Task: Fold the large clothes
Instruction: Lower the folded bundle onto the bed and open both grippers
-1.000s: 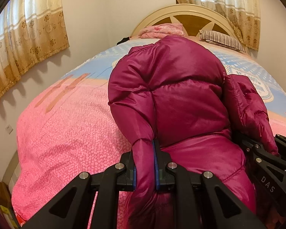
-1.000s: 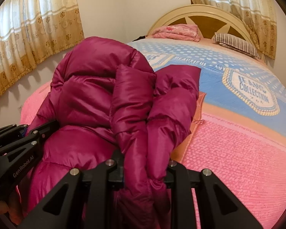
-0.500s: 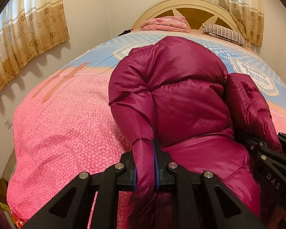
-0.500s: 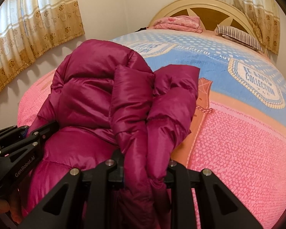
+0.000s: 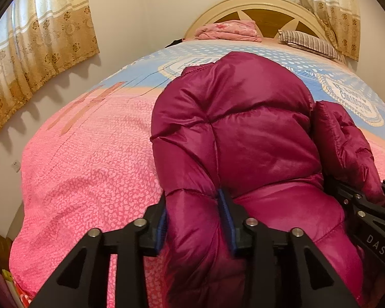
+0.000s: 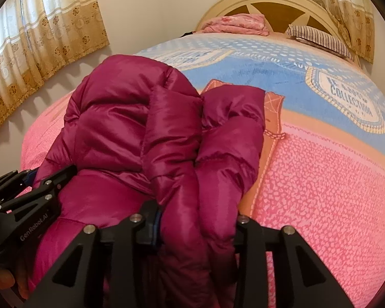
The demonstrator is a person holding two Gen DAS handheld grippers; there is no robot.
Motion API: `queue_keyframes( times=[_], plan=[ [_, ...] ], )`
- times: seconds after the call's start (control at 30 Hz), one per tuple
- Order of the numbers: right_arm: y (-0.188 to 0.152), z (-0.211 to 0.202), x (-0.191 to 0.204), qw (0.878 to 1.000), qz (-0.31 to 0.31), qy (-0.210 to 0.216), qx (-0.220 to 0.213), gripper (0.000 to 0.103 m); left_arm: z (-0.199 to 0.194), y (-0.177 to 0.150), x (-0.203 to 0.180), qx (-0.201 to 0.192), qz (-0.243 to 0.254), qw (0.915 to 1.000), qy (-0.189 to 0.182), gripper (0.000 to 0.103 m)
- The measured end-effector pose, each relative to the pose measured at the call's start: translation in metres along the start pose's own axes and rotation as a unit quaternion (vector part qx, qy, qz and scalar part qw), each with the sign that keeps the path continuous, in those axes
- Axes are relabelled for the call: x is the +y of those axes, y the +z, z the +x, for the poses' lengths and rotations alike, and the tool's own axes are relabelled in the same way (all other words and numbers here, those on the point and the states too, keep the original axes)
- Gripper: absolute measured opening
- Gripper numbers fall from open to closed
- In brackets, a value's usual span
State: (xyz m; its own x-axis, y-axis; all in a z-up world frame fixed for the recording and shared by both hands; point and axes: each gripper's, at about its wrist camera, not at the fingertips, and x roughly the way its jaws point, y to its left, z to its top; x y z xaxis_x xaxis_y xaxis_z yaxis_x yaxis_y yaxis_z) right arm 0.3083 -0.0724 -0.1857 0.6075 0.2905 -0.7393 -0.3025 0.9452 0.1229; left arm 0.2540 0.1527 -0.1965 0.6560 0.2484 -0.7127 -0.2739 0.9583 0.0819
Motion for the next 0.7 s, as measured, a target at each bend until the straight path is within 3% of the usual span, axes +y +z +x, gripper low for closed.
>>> queue_keyframes(
  times=[0.07,0.13,0.37,0.53,0.7],
  plan=[
    [-0.001,0.001,-0.001,1.0,0.003,0.0,0.001,0.041,0.0,-0.001,0.001,-0.002,-0.004,0.9999,0.012,0.057],
    [-0.001,0.002,-0.002,1.0,0.005,0.001,0.001,0.042,0.001,-0.001,0.003,-0.002,-0.013,0.9997,0.023,0.064],
    [-0.004,0.003,-0.002,1.0,0.005,-0.002,0.002,0.045,0.003,-0.004,0.008,-0.005,-0.021,0.9995,0.022,0.067],
    [-0.004,0.004,-0.004,1.0,0.009,-0.005,0.004,0.054,0.004,-0.005,0.01,-0.005,-0.033,0.9991,0.025,0.075],
    [-0.002,-0.006,-0.006,1.0,0.014,-0.005,-0.003,0.061,-0.009,-0.003,0.015,0.0,-0.032,0.9992,0.022,0.076]
  ],
)
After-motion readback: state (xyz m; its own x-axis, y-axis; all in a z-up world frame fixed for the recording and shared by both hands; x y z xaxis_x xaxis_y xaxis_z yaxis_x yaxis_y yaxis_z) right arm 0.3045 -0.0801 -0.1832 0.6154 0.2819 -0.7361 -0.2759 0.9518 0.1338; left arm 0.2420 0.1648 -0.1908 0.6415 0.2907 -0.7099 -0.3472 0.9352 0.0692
